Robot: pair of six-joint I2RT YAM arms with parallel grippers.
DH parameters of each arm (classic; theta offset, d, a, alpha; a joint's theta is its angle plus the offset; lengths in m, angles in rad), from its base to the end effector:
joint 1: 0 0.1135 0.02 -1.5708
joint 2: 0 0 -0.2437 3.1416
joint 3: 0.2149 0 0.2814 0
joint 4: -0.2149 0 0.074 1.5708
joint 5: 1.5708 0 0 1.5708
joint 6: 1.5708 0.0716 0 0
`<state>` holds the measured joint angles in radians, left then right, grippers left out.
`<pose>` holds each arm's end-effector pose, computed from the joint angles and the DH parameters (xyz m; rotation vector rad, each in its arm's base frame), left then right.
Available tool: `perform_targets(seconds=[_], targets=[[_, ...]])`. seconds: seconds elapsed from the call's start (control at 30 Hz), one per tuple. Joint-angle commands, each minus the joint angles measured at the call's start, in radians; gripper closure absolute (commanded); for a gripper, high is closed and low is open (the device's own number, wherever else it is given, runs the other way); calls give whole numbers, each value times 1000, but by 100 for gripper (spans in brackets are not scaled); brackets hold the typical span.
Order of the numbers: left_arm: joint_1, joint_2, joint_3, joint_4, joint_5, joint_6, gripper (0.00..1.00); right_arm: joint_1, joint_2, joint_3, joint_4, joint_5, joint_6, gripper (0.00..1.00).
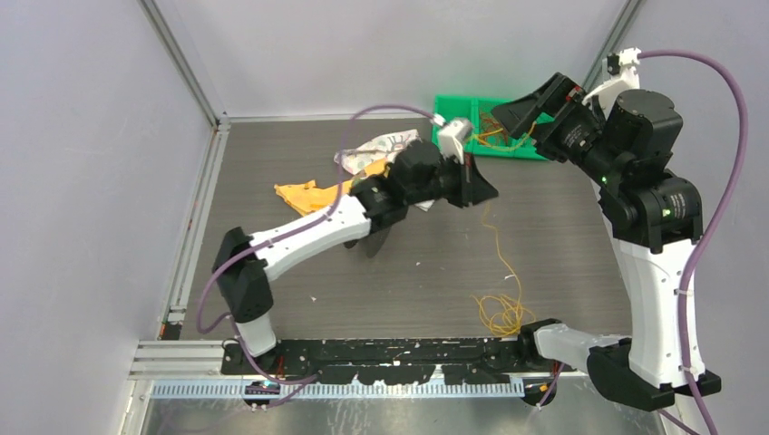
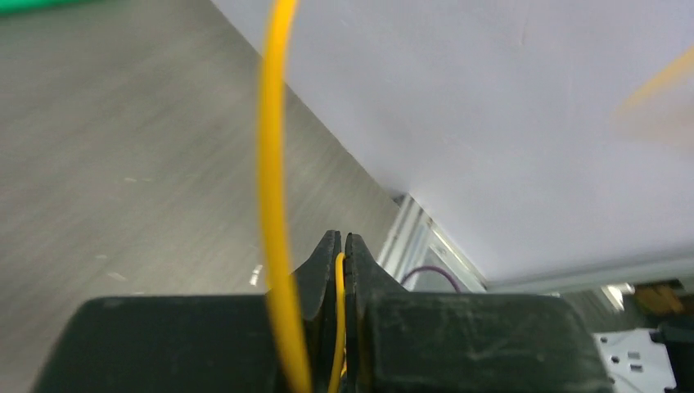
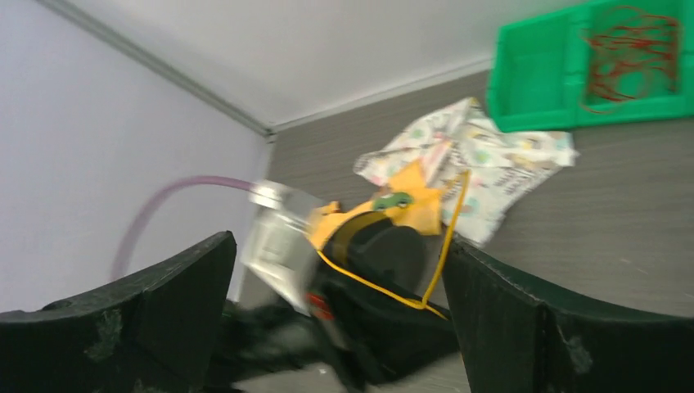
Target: Wrap the cables
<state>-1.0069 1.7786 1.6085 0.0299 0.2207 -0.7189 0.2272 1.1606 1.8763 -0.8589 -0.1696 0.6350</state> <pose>0.2507 -0.4258 0.3445 0.4617 1.8868 -1.4156 0.2253 0.0645 0.5420 0.2309 1.7606 0.7777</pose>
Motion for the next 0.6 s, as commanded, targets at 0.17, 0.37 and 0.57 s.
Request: perform_targets(seconds=[0.17, 0.37, 0.57], targets=[[223, -177, 334, -268, -55, 140, 100, 3, -186, -163, -147, 430, -178, 0], [258, -104, 585, -351, -23, 116, 100, 4, -309, -541, -39, 280, -214, 0], [261, -62, 722, -382, 11, 100, 99, 4, -308, -850, 170, 69, -71, 1]])
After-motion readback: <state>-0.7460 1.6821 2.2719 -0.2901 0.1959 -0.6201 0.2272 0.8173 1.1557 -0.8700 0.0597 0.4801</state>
